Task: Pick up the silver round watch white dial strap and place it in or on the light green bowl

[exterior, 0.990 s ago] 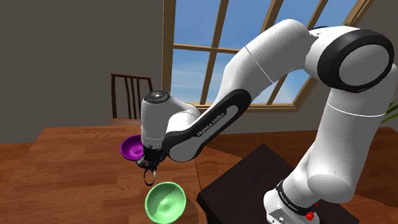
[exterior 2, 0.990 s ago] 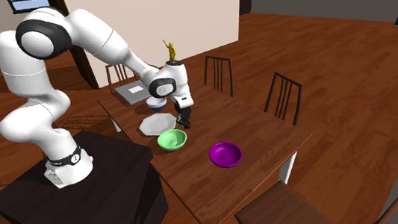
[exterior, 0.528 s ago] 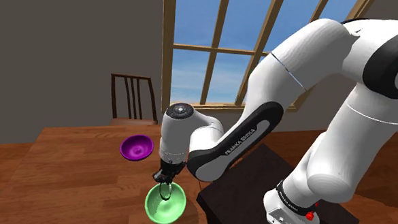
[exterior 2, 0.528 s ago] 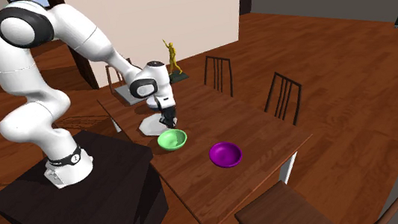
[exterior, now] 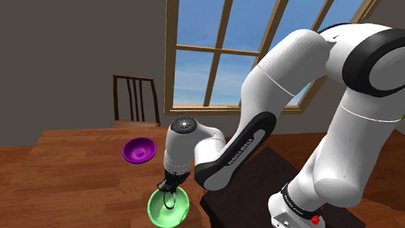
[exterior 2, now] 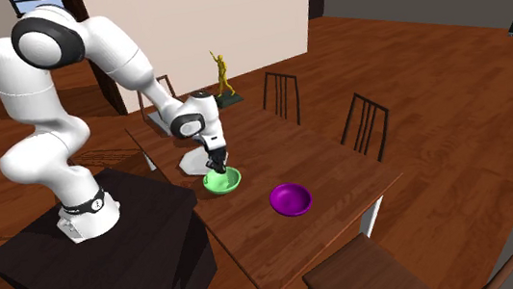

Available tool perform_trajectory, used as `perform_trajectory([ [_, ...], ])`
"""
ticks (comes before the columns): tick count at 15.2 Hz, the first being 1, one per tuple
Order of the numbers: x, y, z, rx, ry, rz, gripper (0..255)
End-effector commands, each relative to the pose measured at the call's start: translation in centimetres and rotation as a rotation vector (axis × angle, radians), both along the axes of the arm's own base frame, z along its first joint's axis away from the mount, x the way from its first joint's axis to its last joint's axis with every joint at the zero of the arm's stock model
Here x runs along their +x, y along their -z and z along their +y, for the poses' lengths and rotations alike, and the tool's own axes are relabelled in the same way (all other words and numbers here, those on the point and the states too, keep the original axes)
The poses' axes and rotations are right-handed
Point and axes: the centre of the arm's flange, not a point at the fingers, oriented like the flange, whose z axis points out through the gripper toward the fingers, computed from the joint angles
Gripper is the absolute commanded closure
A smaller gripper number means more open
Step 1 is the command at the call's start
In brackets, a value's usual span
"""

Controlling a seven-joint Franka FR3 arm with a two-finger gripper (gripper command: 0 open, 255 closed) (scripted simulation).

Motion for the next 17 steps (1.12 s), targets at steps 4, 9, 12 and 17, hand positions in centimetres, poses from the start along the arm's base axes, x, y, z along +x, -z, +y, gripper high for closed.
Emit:
perform_trajectory([
  [4, 0.1, 2.6, 0.1, 0.000, 0.000, 0.000, 255],
  [9, 0.1, 3.7, 0.1, 0.000, 0.000, 0.000, 255],
  [12, 0.1, 3.7, 0.1, 0.000, 0.000, 0.000, 255],
  [17, 0.1, 3.7, 0.1, 0.000, 0.000, 0.000, 0],
])
